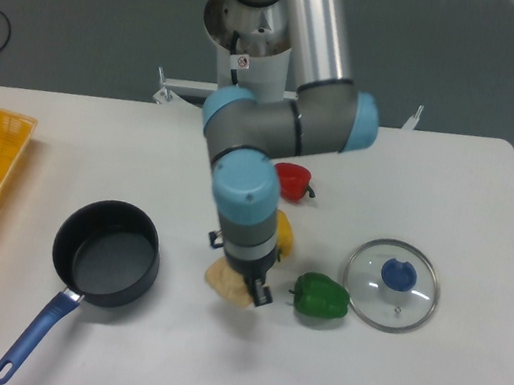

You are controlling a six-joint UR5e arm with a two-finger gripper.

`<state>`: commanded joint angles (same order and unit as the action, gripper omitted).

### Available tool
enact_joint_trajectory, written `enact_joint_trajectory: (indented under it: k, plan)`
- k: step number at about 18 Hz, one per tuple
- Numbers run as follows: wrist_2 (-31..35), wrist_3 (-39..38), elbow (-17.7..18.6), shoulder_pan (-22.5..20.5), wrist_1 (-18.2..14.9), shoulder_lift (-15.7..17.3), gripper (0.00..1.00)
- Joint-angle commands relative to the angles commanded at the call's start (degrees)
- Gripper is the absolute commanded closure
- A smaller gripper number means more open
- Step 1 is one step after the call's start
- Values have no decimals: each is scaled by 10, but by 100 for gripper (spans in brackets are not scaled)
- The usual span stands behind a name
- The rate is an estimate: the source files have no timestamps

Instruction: Pick up the bread

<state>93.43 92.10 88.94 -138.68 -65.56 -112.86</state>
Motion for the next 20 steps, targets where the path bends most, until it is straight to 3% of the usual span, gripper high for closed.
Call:
enact_joint_trajectory:
  k: [4, 10, 20]
  plan:
    - [0, 37, 8, -19, -4, 16, 87]
    - [2, 93, 8, -48, -40, 37, 87]
    - [1, 102, 5, -56, -40, 37, 87]
